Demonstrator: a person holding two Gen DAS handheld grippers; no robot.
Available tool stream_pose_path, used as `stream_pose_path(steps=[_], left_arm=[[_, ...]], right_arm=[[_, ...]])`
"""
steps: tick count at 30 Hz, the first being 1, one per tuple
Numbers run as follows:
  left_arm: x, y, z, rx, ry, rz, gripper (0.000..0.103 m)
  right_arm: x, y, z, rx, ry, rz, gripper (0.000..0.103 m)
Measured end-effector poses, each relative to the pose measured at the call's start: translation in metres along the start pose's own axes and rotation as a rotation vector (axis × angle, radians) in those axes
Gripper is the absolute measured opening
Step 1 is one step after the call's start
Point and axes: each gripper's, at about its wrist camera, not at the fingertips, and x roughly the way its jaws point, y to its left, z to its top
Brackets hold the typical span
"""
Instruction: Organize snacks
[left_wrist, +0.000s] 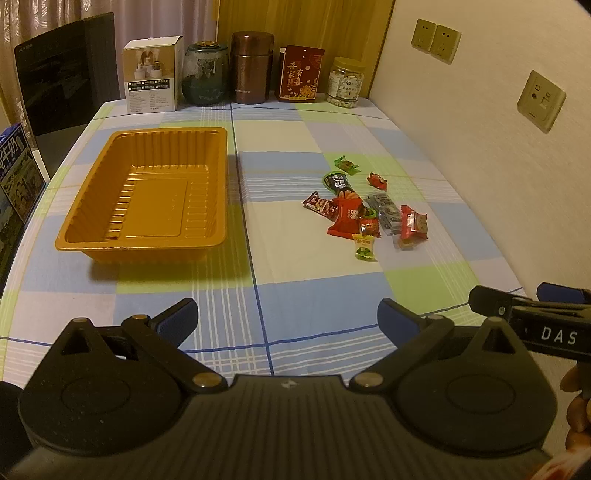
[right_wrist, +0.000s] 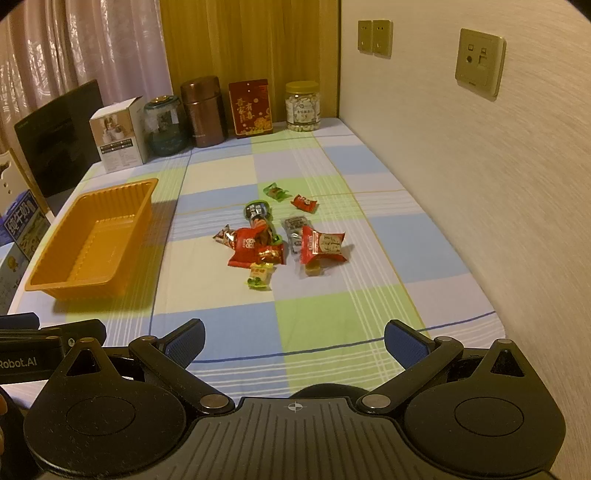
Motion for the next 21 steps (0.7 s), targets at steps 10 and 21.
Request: stream_pose_path(steps=[10, 21], left_arm=[[-0.0001, -0.0001, 0.0004, -0.002, -0.001, 0.001, 0.103], [-0.0004, -0.0012, 0.0007, -0.003, -0.004, -0.002, 0.103]], right_arm=[[0.0008, -0.0019, 0.0000, 0.001, 0.003, -0.003, 0.103], [0.0004, -0.0010, -0.0008, 0.000, 0.002, -0.005, 0.103]])
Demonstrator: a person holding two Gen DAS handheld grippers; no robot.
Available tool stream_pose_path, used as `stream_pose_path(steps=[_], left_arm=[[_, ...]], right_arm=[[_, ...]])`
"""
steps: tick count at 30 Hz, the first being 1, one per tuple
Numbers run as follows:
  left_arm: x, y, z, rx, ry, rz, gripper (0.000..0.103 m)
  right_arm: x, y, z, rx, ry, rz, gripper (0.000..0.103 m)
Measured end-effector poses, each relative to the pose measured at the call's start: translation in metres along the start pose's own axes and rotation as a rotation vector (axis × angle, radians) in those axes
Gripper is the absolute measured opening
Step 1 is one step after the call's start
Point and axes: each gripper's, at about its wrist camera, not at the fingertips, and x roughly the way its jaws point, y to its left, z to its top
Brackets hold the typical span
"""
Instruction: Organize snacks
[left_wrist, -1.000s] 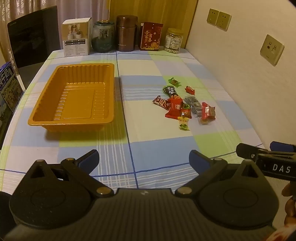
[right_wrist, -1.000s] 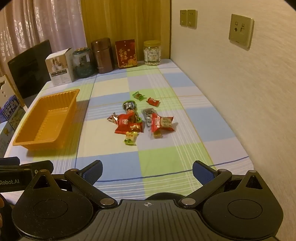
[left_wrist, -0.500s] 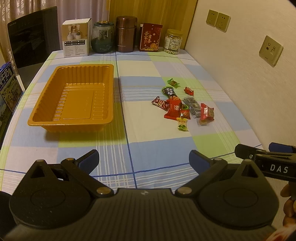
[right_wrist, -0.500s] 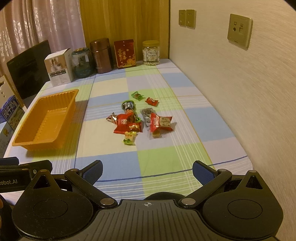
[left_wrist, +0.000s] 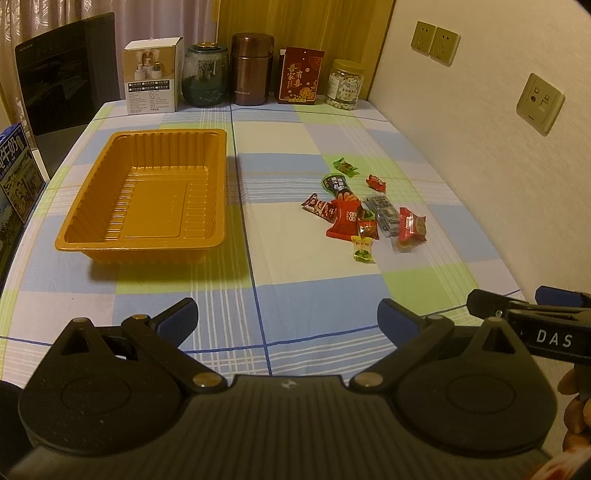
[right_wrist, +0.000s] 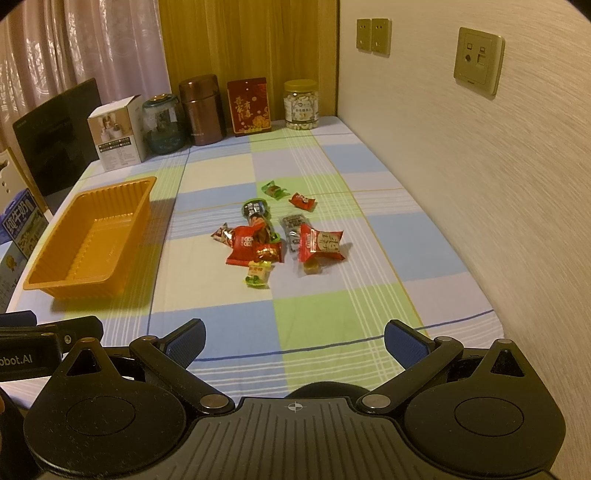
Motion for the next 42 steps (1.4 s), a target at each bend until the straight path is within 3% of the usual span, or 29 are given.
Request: stream_pose_path(steps=[42], left_arm=[[-0.0008, -0.0038, 0.0007, -0.010, -0.001, -0.007, 0.103]], right_arm=[[-0.0006, -0.0024, -0.0003, 0.002, 0.000, -0.004, 0.103]])
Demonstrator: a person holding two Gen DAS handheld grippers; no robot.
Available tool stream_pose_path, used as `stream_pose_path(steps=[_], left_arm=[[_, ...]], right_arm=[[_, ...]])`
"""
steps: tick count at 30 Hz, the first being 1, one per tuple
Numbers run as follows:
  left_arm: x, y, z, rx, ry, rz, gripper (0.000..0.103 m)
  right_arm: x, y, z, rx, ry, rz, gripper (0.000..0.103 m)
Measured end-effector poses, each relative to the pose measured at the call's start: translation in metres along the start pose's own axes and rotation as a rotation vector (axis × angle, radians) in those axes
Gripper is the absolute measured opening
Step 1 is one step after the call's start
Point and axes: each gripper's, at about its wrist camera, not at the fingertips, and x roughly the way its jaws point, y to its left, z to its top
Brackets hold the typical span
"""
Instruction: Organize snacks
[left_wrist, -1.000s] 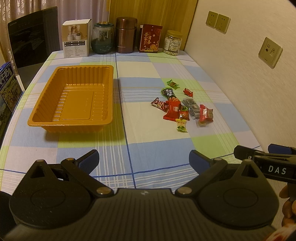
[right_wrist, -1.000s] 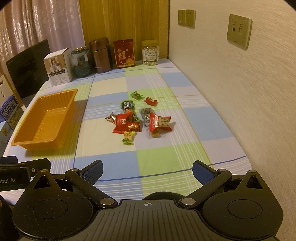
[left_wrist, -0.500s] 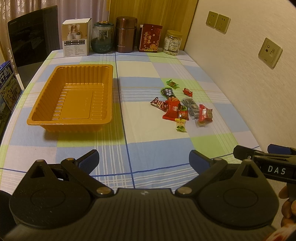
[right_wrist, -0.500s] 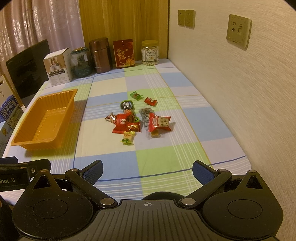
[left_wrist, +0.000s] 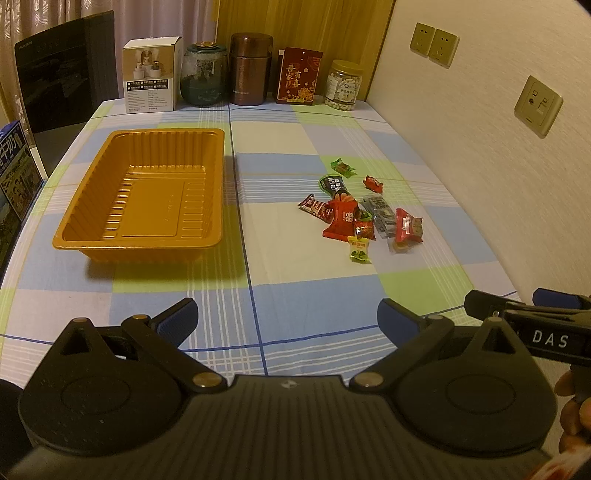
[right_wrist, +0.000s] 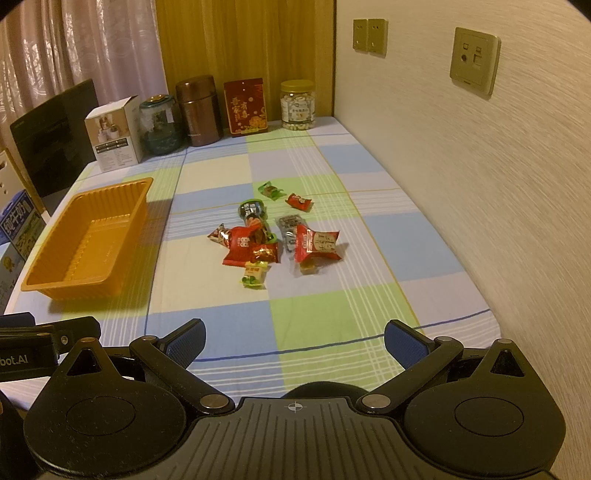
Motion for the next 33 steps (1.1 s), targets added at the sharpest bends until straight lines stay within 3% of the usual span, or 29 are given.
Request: stream_pose_path(steps=[17, 27, 29, 33], left_arm=[[0.018, -0.002, 0.007, -0.002, 0.005, -0.041, 0.102], [0.081, -0.023, 0.025, 0.039, 0.030, -0.090, 0.097], [0.097, -0.028, 0.026, 0.050, 0.046, -0.102, 0.093], [0.127, -0.040, 0.029, 0.080, 0.060, -0.128, 0.090]], right_arm=[[0.013, -0.030, 0.004, 0.053, -0.024, -0.016, 0.102], [0.047, -0.057, 0.017, 0.059, -0.055, -0.021, 0.102], [0.057, -0.062, 0.020, 0.051, -0.048, -0.008, 0.094], [0.079, -0.073, 0.027, 0.028, -0.027, 0.027, 0.087]])
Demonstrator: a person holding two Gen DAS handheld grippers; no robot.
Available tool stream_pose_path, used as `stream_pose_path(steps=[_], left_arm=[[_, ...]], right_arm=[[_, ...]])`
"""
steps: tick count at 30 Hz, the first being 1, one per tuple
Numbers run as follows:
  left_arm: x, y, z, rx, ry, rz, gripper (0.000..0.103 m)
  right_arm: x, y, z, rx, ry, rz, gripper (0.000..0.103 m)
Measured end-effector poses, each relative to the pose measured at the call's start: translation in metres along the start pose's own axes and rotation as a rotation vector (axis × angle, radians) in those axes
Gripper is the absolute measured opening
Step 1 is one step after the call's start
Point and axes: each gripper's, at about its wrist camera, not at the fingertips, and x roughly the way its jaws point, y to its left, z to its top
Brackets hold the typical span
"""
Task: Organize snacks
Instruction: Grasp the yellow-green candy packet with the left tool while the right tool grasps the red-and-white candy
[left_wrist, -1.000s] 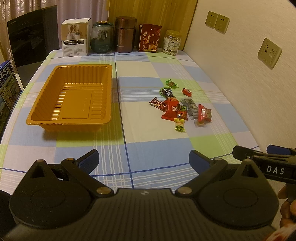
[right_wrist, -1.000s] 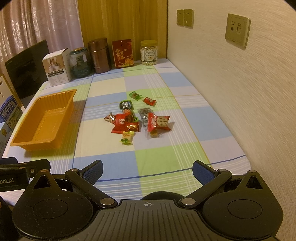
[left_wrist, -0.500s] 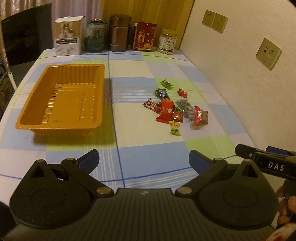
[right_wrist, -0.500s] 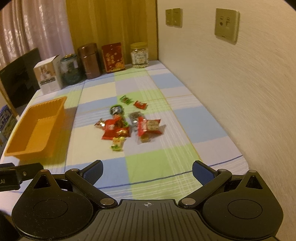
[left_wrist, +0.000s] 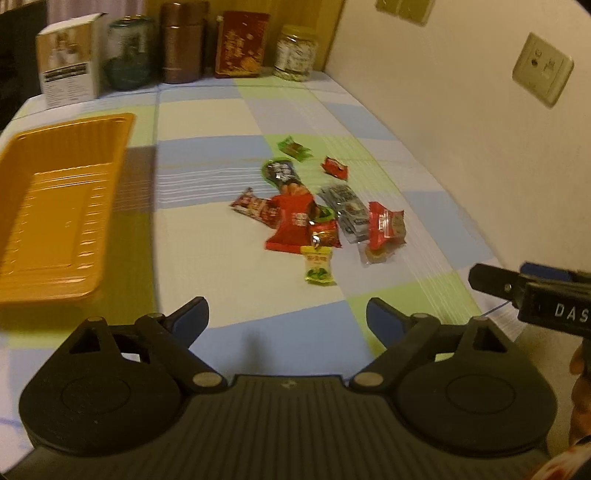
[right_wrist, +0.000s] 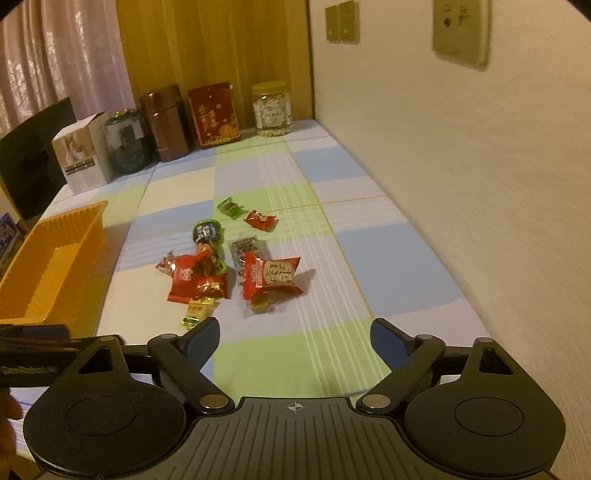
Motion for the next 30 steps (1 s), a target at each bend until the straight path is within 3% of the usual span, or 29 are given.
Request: stream_pose_path(steps=[10, 14, 21, 23, 30], left_arm=[[0.060, -0.019, 0.008, 0.072, -0.011, -0.023, 0.065], [0.078, -0.023, 0.010, 0.072, -0.008, -0.029, 0.052], [0.097, -0.028, 0.015, 0.111, 0.014, -0.028, 0.035], [0.097, -0.027, 0.015, 0.134, 0.009, -0.018, 0.024], [0.086, -0.007, 0.011, 0.126, -0.003, -0.002, 0.017]], right_arm=[[0.052, -0.018, 0.017, -0.103, 0.040, 0.034, 0.079], [0.072, -0.025, 0.020, -0.096, 0.089, 0.076, 0.072], [0.103, -0.012, 0.019, -0.142, 0.177, 0.153, 0.069], [0.110, -0.008, 0.020, -0.145, 0.187, 0.160, 0.067], [0.121, -0.005, 0.026, -0.174, 0.165, 0.098, 0.063]])
